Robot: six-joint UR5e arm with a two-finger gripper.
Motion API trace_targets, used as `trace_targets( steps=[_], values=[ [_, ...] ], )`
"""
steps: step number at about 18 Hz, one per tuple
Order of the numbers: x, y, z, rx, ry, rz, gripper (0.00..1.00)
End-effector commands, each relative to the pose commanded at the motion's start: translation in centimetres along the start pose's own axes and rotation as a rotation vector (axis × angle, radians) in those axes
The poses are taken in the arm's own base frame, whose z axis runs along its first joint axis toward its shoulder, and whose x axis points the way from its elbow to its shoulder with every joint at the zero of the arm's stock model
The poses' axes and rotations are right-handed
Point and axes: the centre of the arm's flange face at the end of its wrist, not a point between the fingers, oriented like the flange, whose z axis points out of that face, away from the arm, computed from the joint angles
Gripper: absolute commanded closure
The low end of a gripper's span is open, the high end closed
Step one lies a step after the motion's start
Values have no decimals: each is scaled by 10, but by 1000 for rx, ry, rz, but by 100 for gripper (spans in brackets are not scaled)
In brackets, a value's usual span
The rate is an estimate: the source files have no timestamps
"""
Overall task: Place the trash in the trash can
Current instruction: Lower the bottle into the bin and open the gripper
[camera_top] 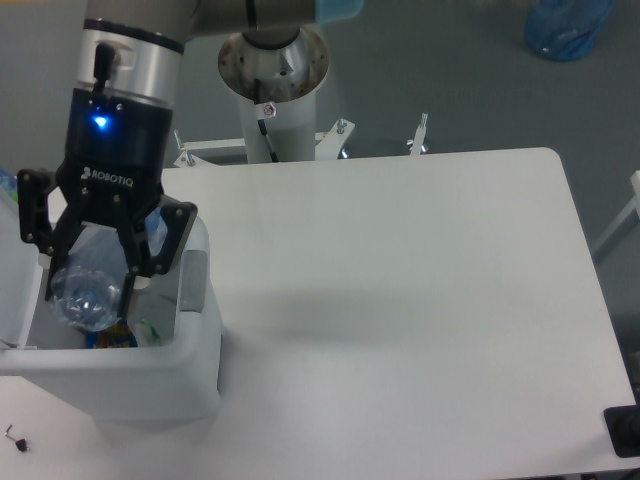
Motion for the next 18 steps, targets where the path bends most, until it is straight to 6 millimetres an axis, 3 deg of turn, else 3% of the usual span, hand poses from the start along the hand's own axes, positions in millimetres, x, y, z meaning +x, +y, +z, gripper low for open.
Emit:
trace_targets(
  steps=[10,15,18],
  values=[
    [-4,0,8,2,-7,-42,40],
    [-2,8,31,-28,8,-37,40],
    [1,9,35,-31,15,-35,40]
  ],
)
